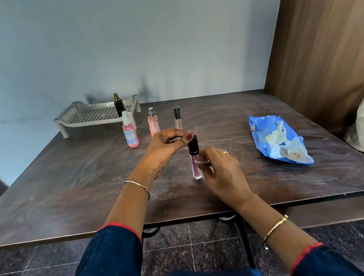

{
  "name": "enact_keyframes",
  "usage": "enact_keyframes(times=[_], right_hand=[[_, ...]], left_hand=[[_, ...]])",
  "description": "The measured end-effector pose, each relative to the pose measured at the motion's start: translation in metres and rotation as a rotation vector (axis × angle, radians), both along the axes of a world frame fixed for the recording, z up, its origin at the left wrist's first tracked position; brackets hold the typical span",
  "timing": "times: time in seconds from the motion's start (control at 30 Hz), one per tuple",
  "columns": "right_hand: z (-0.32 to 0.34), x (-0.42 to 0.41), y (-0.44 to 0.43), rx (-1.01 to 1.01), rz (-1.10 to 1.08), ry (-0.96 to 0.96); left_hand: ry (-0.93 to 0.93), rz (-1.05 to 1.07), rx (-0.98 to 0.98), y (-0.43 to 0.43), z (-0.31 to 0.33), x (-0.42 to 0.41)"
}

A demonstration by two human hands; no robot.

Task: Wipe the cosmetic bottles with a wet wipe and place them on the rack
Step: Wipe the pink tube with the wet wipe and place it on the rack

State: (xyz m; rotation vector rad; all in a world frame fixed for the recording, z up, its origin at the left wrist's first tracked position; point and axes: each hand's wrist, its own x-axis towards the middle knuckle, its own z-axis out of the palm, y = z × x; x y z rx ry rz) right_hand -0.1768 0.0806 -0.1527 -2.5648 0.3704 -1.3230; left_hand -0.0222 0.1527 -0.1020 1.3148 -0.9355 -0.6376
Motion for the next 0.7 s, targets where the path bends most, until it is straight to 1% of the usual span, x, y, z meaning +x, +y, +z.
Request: enact_keyframes(times=[0.1, 0.27, 0.43, 0.57, 0.7], right_hand=[[-0.004, -0.002, 0.004, 0.062, -0.001, 0.012], [0.014, 0.004, 0.004, 0.188, -0.024, -0.122], [0.016, 0.004, 0.009, 0.188, -0.063, -0.149], [0.016, 0.002, 0.019, 0.283, -0.109, -0.235], [0.018, 0.0, 0.03, 0.323, -0.088, -0.25]], left_hand=[[-0.018, -0.009, 0.01, 0.0, 0.0, 0.0], [-0.02, -0.018, 0.003, 0.002, 0.0, 0.001], [-0.019, -0.026, -0.012, 0.006, 0.001, -0.003], [-0.03, -0.056, -0.024, 0.004, 0.002, -0.01], [-0.022, -0.072, -0.04, 0.004, 0.0, -0.014]])
